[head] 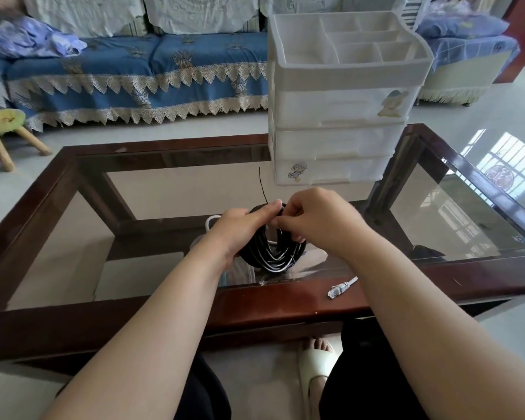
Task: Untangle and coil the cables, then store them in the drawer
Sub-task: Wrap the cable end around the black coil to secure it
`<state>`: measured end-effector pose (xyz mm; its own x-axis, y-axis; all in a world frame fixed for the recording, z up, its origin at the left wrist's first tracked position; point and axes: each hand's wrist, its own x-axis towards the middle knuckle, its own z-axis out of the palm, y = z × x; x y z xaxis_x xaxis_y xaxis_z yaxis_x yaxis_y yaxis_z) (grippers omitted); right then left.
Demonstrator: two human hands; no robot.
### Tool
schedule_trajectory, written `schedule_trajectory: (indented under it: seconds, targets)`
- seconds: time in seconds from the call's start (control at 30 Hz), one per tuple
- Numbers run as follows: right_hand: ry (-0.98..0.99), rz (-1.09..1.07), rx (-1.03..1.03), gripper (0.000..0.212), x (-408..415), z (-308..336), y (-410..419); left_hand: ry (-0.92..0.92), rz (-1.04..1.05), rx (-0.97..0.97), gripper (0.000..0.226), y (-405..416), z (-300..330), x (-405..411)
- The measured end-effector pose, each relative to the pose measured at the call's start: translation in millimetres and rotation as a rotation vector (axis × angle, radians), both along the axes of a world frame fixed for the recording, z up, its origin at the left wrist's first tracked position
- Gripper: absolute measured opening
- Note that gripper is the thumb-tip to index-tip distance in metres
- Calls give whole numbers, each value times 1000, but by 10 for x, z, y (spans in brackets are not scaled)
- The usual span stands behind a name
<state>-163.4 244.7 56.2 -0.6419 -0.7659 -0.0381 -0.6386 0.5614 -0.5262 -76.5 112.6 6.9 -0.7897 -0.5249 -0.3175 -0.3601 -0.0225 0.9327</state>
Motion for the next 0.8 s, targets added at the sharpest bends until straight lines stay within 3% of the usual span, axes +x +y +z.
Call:
schedule_trajectory:
  seconds: [0.1, 0.2, 0.27, 0.37, 0.57, 0.8]
  targets:
    - [131, 81, -20, 48, -126, 4, 49, -21, -156, -94, 52, -34, 104, 62]
    - [-243, 267, 2, 76, -189, -28, 45, 2, -386, -98, 48, 5, 234, 153]
    - [-323, 352, 38, 61, -209, -87, 38, 2, -460, -124, 36, 34, 270, 184]
    - [-212, 333, 9, 46, -162, -117, 27, 13, -459, -178, 30, 40, 290, 200]
    - [-46, 276, -20, 39, -41, -166, 39, -16, -462, -164, 43, 40, 297, 247]
    - [135, 212, -31, 39, 51, -240, 24, -28, -315, -79, 49, 73, 288, 258]
